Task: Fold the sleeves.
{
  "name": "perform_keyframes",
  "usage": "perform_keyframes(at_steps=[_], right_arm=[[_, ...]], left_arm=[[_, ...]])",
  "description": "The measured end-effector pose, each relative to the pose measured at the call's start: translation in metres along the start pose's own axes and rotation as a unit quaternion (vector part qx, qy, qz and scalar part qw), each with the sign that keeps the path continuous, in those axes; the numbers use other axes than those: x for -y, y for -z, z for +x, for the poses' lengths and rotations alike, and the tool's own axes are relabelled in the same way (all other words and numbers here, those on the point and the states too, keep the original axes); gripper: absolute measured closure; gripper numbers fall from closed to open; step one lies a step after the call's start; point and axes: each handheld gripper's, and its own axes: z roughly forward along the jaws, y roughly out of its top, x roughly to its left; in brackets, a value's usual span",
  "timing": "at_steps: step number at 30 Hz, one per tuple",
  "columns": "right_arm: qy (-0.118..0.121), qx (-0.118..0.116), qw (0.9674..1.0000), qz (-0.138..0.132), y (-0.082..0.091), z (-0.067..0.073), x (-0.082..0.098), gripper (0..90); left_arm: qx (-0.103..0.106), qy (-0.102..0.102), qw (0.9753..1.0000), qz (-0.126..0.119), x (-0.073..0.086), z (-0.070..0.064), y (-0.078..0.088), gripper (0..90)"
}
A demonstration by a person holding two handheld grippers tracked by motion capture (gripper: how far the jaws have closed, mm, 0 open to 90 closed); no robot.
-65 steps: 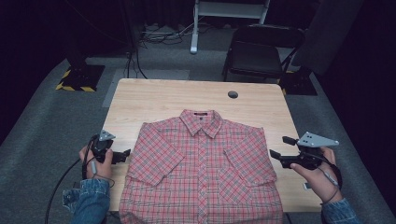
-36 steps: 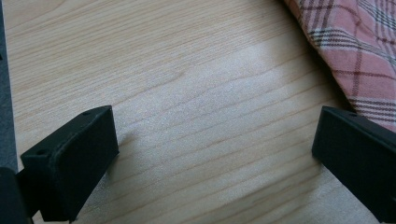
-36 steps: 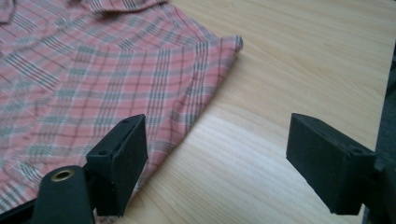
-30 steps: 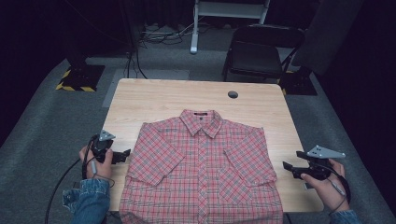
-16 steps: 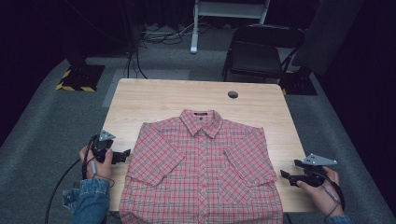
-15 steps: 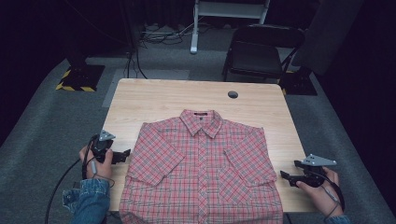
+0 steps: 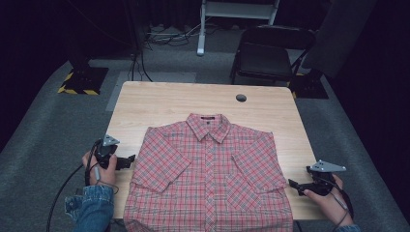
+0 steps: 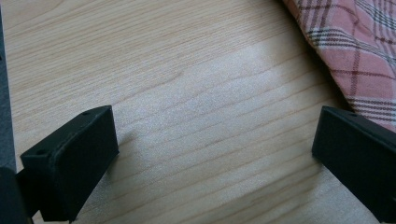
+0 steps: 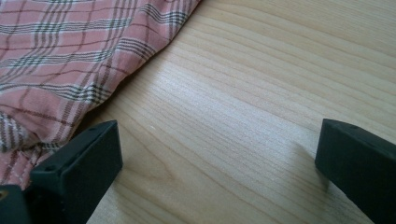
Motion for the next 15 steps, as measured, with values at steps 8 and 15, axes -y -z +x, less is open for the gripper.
perform_keyframes(at_steps=[8, 15], right_arm=[[0.010, -0.018, 0.9997, -0.013, 0.002, -0.001, -0.009, 7.6], [0.021, -0.012, 0.9993, -0.029, 0.002, -0.008, -0.033, 7.6]], left_arm=[[-0.014, 0.018, 0.9997, 0.000, -0.001, -0.002, -0.001, 0.2], [-0.014, 0.020, 0.9995, 0.019, -0.008, -0.005, -0.002, 0.6]])
